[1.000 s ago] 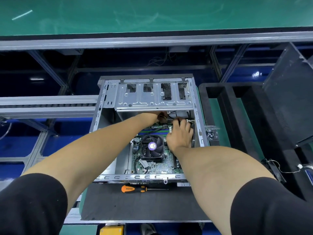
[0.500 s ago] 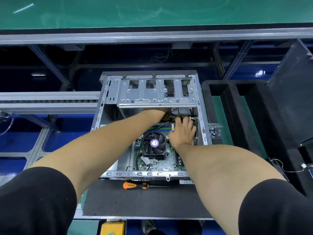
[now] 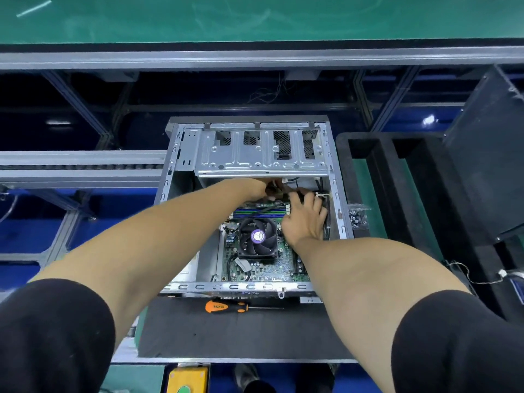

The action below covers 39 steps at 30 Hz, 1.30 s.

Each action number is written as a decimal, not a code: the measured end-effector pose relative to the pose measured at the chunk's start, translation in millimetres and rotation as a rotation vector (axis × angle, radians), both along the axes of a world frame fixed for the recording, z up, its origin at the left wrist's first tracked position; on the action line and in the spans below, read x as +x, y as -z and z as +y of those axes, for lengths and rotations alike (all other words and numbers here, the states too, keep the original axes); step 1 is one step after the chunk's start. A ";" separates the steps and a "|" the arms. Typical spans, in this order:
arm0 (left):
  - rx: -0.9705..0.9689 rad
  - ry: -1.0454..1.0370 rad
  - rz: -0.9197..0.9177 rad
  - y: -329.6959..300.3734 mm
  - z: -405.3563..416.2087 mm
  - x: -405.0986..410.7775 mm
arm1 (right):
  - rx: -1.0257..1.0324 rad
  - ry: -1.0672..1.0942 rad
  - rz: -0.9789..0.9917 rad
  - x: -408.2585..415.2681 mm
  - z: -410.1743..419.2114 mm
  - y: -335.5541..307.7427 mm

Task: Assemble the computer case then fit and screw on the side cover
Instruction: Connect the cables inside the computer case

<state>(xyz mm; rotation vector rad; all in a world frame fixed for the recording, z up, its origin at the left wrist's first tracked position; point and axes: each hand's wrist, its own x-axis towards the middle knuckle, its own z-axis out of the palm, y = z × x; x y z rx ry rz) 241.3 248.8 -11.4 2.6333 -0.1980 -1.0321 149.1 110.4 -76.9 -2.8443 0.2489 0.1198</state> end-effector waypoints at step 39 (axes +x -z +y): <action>0.152 -0.007 0.001 9.0 32.2 1.8 | 0.058 0.017 -0.024 0.9 -0.5 5.9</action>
